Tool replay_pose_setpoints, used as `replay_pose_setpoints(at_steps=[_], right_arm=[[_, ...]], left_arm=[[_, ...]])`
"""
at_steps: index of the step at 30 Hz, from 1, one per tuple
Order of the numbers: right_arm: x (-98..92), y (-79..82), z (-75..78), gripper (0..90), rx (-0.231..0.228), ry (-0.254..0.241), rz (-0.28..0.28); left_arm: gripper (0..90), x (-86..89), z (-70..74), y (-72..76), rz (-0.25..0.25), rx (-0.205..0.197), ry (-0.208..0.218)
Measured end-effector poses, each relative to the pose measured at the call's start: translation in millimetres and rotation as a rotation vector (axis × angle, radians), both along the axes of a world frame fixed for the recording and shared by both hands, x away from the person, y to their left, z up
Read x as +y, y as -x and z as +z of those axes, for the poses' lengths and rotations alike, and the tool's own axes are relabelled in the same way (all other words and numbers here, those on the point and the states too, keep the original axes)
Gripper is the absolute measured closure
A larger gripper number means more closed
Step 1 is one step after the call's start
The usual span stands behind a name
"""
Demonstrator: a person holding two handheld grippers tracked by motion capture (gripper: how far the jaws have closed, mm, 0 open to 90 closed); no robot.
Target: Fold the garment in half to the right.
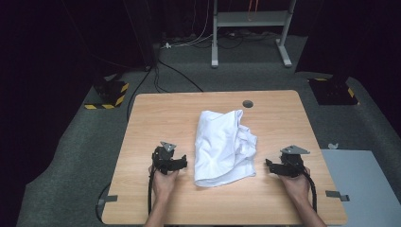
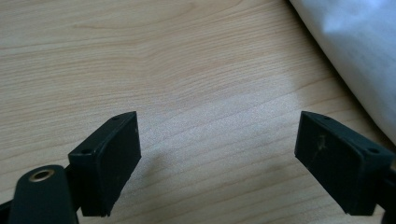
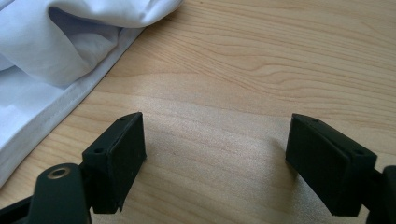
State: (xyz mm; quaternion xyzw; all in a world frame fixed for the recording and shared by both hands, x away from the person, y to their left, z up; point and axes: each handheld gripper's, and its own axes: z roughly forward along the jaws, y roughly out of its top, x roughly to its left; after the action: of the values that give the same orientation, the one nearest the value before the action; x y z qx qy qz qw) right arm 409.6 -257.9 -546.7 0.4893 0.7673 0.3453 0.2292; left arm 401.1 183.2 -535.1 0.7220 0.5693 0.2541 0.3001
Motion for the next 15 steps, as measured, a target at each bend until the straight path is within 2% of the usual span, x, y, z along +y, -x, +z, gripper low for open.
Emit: replay_pose_setpoints(at_steps=[5,8,9,13,15], right_arm=[[-0.4,-1.9,-0.2,16.7,0.005,0.002,-0.007],[-0.8,-3.8,-0.2,15.0,0.009,0.002,-0.007],[-0.9,-4.7,-0.2,14.3,0.010,0.002,-0.008],[-1.1,-8.5,-0.3,12.1,0.015,0.004,-0.011],[-0.9,-8.9,-0.3,11.9,0.016,0.004,-0.014]], left_arm=[[13.9,1.3,-2.8,-1.9,0.011,0.014,-0.014],[14.5,3.2,-7.8,-1.1,0.024,0.015,-0.003],[13.8,4.9,-9.5,-0.4,0.026,0.009,0.020],[12.8,7.4,-13.0,1.1,0.029,-0.025,0.023],[11.4,7.5,-13.4,1.1,0.031,-0.027,0.024]])
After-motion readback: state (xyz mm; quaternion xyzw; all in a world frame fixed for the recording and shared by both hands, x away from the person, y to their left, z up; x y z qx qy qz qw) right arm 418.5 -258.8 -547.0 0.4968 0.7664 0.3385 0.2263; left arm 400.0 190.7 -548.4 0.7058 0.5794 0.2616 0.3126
